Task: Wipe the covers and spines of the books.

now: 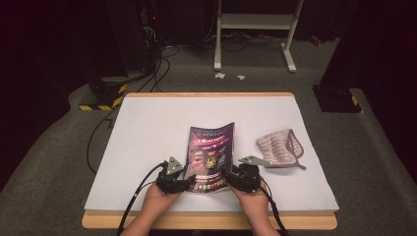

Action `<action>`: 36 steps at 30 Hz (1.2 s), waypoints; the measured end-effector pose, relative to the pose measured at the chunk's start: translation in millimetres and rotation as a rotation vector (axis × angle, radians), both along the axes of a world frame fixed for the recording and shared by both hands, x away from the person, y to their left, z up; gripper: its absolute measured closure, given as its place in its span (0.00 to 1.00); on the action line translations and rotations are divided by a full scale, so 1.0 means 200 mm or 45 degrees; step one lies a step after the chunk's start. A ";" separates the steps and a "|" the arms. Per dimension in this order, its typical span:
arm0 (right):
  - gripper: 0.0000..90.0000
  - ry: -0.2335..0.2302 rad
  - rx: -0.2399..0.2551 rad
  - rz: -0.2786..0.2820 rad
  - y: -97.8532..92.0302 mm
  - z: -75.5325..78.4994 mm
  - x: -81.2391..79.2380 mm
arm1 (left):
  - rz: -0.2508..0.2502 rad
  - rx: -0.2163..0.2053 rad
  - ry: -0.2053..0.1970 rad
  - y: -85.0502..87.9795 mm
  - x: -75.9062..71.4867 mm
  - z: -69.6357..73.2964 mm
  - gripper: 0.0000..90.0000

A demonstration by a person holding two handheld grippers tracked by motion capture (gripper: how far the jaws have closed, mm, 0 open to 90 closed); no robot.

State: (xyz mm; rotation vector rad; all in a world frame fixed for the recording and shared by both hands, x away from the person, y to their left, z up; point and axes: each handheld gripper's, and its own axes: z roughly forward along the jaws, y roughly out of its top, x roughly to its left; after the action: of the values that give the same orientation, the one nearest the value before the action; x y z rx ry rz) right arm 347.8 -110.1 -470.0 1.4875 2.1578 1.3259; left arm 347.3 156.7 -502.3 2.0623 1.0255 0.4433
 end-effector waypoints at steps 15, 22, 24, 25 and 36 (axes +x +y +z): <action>0.51 -0.004 0.114 0.032 -0.04 -0.02 -0.16 | 0.003 -0.002 0.001 0.00 0.00 0.00 0.51; 0.45 -0.089 0.077 0.050 0.03 -0.01 -0.19 | 0.016 0.013 0.001 -0.02 0.00 0.01 0.52; 0.45 -0.114 0.061 0.039 0.04 0.01 -0.17 | 0.004 0.015 0.003 -0.03 0.00 0.01 0.52; 0.46 -0.127 0.053 0.028 0.04 0.01 -0.16 | -0.008 0.011 0.006 -0.04 0.00 0.01 0.52; 0.76 -0.160 -0.006 -0.138 -0.04 0.01 -0.03 | -0.092 0.001 0.005 -0.08 0.00 0.01 0.52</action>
State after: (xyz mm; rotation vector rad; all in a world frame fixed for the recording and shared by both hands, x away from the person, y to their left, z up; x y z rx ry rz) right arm 342.7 -117.6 -467.2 1.4560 1.9730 1.3388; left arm 347.0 140.7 -499.5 2.0950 0.9496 0.4025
